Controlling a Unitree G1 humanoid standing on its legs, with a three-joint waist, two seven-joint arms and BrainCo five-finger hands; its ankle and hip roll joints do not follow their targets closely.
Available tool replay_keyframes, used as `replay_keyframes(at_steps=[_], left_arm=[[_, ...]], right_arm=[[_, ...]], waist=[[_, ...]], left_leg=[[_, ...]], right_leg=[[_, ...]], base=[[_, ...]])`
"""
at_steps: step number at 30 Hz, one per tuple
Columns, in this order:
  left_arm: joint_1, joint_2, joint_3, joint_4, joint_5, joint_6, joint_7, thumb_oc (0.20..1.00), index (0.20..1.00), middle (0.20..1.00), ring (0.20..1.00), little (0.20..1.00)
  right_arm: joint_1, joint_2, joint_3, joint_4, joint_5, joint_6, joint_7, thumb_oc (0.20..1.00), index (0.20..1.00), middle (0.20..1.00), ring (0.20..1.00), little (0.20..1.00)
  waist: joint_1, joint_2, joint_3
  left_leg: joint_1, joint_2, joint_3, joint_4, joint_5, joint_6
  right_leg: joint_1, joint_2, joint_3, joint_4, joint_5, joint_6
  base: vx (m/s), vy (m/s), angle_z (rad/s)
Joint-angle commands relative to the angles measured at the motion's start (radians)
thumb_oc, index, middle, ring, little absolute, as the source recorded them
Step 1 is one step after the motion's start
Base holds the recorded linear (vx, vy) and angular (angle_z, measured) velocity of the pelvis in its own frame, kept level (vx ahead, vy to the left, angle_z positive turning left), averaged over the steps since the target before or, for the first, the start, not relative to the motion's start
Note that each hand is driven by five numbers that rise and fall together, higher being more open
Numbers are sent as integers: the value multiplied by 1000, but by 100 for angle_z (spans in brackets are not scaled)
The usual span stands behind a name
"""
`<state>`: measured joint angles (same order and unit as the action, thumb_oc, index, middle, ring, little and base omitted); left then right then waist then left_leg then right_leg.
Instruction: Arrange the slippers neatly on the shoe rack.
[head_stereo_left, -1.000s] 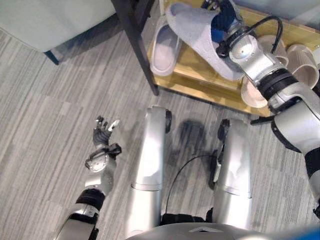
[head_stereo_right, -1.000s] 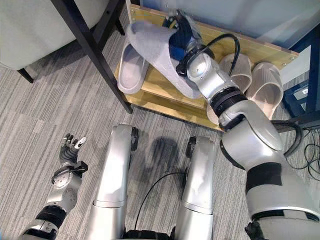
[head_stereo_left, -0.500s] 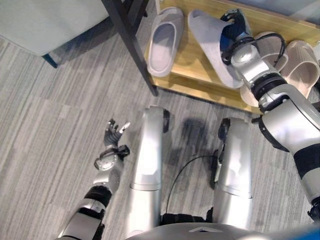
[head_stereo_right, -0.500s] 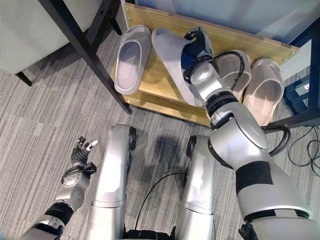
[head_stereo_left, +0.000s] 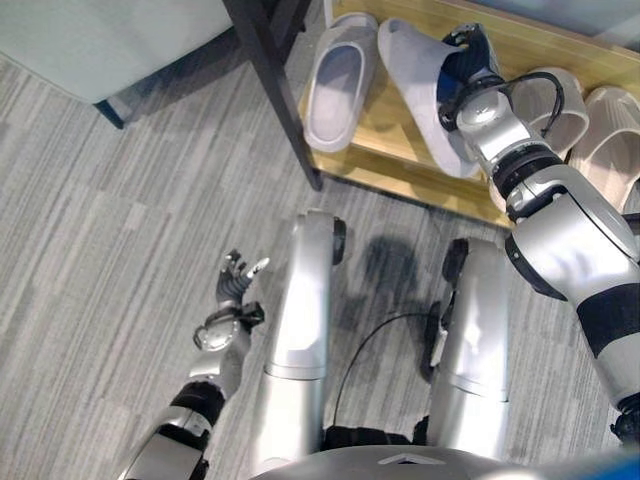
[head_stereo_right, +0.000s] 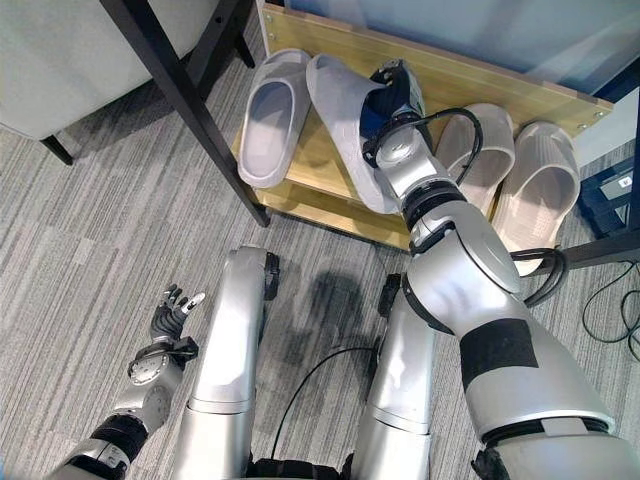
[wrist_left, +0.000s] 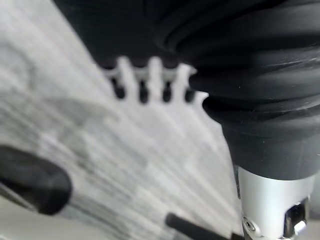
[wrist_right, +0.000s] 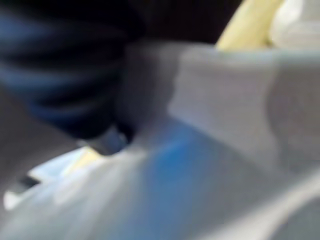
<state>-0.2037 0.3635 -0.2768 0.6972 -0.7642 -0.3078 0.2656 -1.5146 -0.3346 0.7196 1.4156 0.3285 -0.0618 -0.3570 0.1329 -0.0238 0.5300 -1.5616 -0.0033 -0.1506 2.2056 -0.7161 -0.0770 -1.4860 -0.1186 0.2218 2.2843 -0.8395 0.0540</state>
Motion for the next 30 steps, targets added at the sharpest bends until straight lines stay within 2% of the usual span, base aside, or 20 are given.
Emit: replay_keyframes(at_steps=[1,9,10,11,12,16,18,30], left_arm=[[-35,20,-76,-60,48,-22,-15,1000,1000,1000,1000,1000],[-52,8,-120,-49,94,-24,-7,1000,1000,1000,1000,1000],[-53,6,-123,-46,96,-23,-7,1000,1000,1000,1000,1000],[-53,6,-123,-46,96,-23,-7,1000,1000,1000,1000,1000],[-48,6,-131,-45,103,-24,-10,1000,1000,1000,1000,1000],[-43,4,-137,-21,114,-23,-20,1000,1000,1000,1000,1000],[-52,-16,-147,42,106,-15,-31,1000,1000,1000,1000,1000],[-60,2,-157,30,191,-19,10,1000,1000,1000,1000,1000]], right_arm=[[-134,-46,-24,43,10,-30,-23,200,200,200,200,200],[-115,-66,-55,85,23,-28,-24,200,200,200,200,200],[-113,-69,-59,86,39,-32,-22,238,238,238,238,238],[-113,-69,-59,86,39,-32,-22,238,238,238,238,238],[-108,-74,-56,79,58,-40,-12,1000,1000,1000,1000,1000],[-100,-79,-51,48,104,-58,16,1000,1000,1000,1000,1000],[-109,-89,-35,61,88,-47,28,1000,1000,1000,1000,1000],[-30,-87,-59,-47,100,-82,10,1000,1000,1000,1000,1000]], waist=[[66,14,-10],[69,29,-10],[68,31,-10],[68,31,-10],[67,33,-10],[64,33,-10],[61,26,-10],[39,19,-10]], left_leg=[[-8,-16,-74,106,-99,70],[-8,-12,-56,112,-109,73],[-8,-11,-52,114,-111,73],[-8,-11,-52,114,-111,73],[-8,-10,-50,116,-112,73],[-8,-10,-44,113,-109,70],[-8,-11,-39,112,-107,65],[-8,-7,-33,107,-110,65]], right_leg=[[69,-38,110,124,122,-118],[74,-43,114,127,126,-118],[75,-43,115,130,125,-119],[75,-43,115,130,125,-119],[76,-42,118,133,124,-121],[76,-39,124,139,121,-126],[73,-43,133,147,120,-130],[69,-35,139,144,127,-134]], base=[[1,31,2],[1,6,2],[3,-1,5],[2,4,5],[0,4,5],[1,0,1],[0,0,0],[-10,10,-1]])
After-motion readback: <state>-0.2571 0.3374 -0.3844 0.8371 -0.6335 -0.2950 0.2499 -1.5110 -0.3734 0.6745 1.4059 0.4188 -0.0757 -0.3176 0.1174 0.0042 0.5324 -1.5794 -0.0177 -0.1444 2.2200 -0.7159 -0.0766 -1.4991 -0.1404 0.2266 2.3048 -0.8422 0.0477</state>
